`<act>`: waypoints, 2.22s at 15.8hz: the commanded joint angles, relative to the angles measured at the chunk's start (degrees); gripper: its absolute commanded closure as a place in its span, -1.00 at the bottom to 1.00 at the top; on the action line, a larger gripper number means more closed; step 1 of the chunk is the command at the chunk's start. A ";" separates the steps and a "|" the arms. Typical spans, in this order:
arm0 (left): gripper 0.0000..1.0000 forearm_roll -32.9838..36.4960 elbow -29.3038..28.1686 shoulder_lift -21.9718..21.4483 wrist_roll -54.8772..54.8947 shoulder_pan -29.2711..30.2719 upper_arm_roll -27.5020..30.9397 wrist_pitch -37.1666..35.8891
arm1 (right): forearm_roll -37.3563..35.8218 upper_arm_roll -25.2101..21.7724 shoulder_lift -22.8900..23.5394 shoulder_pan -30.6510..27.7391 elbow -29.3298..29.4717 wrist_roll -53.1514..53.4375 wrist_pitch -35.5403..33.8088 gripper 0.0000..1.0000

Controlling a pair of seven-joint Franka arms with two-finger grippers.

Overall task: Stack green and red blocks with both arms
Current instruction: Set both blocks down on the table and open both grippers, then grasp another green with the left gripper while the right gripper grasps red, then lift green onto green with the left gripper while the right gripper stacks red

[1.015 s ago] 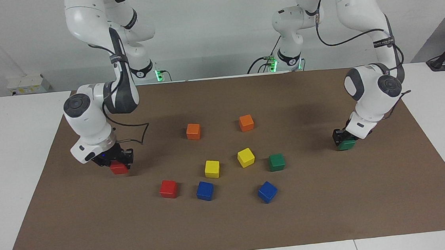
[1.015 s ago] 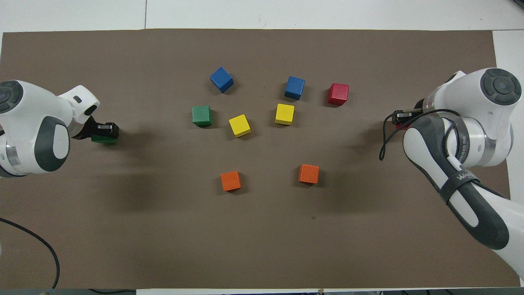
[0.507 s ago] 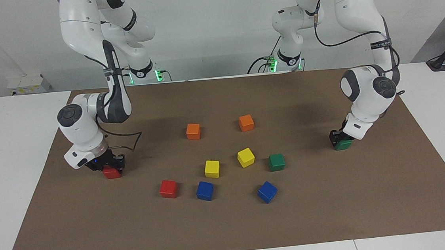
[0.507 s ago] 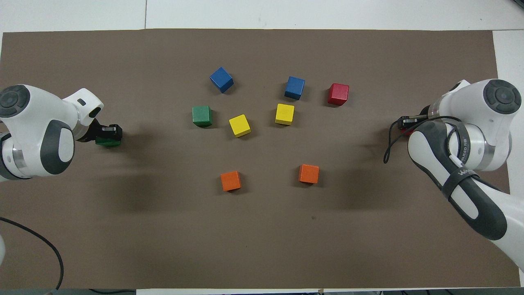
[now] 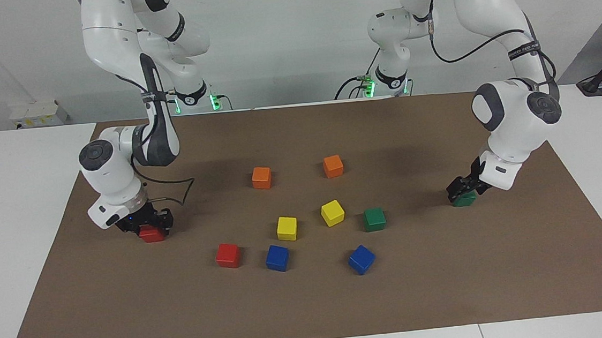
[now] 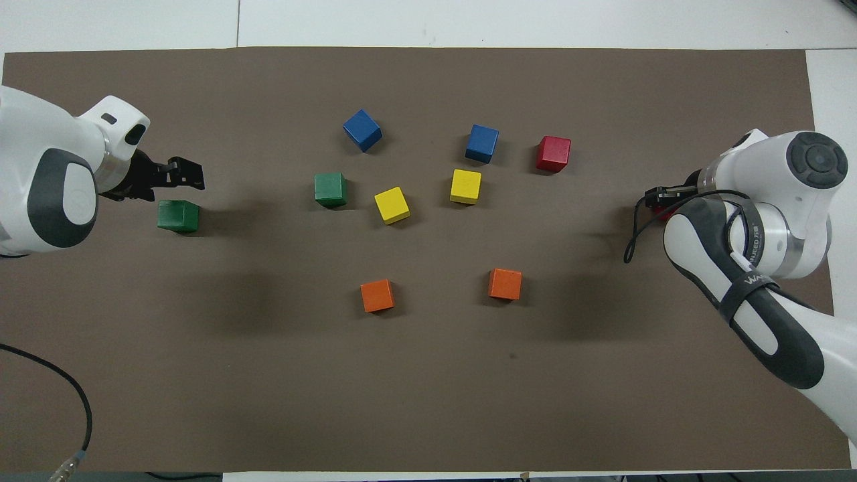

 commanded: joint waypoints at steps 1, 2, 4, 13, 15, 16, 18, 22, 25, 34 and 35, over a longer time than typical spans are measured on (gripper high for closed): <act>-1.00 0.31 2.80 3.09 -12.62 -6.28 0.74 1.76 | -0.23 0.11 -0.57 1.66 7.51 -1.10 -9.20 -1.00; -1.00 0.84 1.66 3.01 -18.17 -9.53 0.83 3.09 | -0.14 0.10 -0.57 2.54 10.15 -0.67 -11.75 -1.00; -1.00 3.39 0.43 3.44 -23.39 -13.41 0.75 7.29 | -0.75 0.10 0.65 5.17 15.51 5.45 -14.14 -1.00; -1.00 7.87 -1.32 6.61 -25.87 -19.14 0.75 11.35 | -0.59 0.72 14.87 13.71 33.25 26.65 -18.44 -1.00; -1.00 7.96 -4.31 6.61 -25.87 -19.23 0.75 15.21 | -0.41 2.56 18.40 13.71 37.67 28.42 -19.59 -1.00; -1.00 7.96 -5.72 6.52 -25.87 -19.32 0.75 16.88 | -0.32 2.65 19.02 13.71 37.94 28.86 -18.99 -1.00; -1.00 8.05 -6.87 6.44 -26.05 -20.11 0.75 17.51 | -0.41 2.65 19.99 14.32 37.77 29.04 -17.93 -1.00; -0.32 7.88 -6.61 6.52 -29.63 -20.46 0.75 18.31 | -0.41 2.65 20.43 14.41 36.98 29.04 -15.04 -1.00; 1.00 6.48 -3.02 7.22 -32.11 -19.85 0.48 15.33 | -0.76 2.65 20.52 14.41 35.05 29.04 -13.19 -1.00; 1.00 5.77 -1.16 -2.00 -5.70 -6.86 0.75 -4.89 | -0.58 2.65 20.26 14.41 27.58 29.04 -6.76 -0.22; 1.00 5.77 -1.16 -2.18 -2.09 -4.93 0.83 -5.51 | -0.58 2.65 20.17 14.33 27.75 29.04 -7.11 0.53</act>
